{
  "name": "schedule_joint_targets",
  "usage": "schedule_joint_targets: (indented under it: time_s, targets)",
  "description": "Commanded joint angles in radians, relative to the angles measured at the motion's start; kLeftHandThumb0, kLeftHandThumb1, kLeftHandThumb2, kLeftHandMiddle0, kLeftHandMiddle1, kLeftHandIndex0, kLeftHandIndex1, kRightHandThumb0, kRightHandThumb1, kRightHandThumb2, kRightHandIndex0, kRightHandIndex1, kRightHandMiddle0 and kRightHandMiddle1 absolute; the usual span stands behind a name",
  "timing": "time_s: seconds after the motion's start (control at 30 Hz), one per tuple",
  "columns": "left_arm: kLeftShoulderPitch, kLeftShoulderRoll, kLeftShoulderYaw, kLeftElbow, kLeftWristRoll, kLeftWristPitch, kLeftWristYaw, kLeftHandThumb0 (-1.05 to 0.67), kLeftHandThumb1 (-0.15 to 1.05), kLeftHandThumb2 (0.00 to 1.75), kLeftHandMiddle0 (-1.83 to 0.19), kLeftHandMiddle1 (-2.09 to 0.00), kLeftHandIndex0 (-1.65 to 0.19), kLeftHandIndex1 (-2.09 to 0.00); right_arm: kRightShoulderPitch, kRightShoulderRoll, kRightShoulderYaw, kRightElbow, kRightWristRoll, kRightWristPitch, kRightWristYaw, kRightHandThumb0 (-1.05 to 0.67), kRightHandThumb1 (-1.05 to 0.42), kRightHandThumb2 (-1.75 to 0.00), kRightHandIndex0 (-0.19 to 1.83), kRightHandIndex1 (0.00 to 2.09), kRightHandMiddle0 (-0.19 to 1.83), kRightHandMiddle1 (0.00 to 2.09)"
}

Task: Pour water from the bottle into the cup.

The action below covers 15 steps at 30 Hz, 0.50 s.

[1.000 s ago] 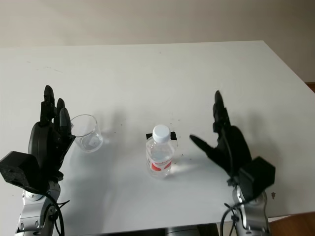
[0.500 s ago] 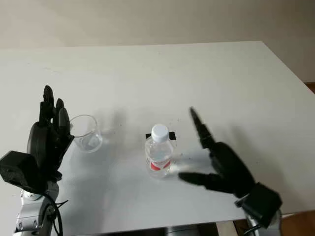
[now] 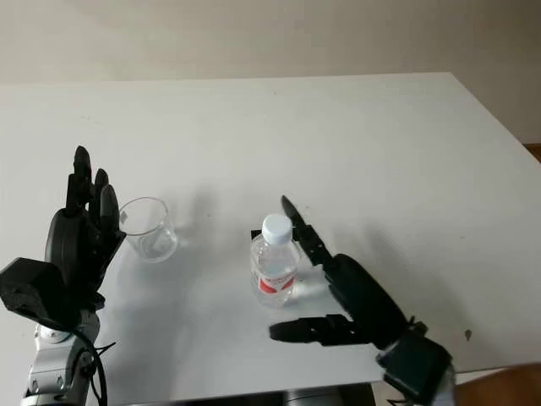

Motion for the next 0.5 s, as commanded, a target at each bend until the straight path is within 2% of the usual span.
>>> schedule_joint_targets:
  time_s: [0.0, 0.17, 0.27, 0.47]
  targets:
    - [-0.006, 0.008, -0.001, -0.01, 0.002, -0.005, -0.002, -0.72, 1.05, 0.63, 0.08, -0.07, 0.1, 0.0, -0.033, 0.04, 0.023, 0.043, -0.023, -0.039, -0.033, -0.92, -0.94, -0.06, -0.19, 0.0, -0.19, 0.0]
    - [-0.009, 0.005, -0.001, -0.01, 0.004, -0.01, 0.002, -0.73, 1.05, 0.63, 0.07, -0.07, 0.1, 0.0, -0.049, 0.14, 0.068, 0.082, -0.064, -0.094, -0.138, -0.91, -0.92, -0.05, -0.19, 0.0, -0.19, 0.0]
    - [-0.01, 0.001, -0.005, -0.011, 0.011, -0.008, 0.01, -0.74, 1.05, 0.62, 0.07, -0.07, 0.09, 0.0, -0.044, 0.159, 0.079, 0.083, -0.065, -0.105, -0.163, -0.89, -0.92, -0.05, -0.19, 0.0, -0.19, 0.0]
    - [-0.006, 0.0, -0.005, -0.011, 0.005, -0.005, 0.008, -0.73, 1.05, 0.63, 0.09, -0.06, 0.11, 0.0, -0.039, 0.206, 0.065, 0.087, 0.041, -0.103, -0.168, -0.78, -0.9, -0.05, -0.1, 0.06, -0.17, 0.02]
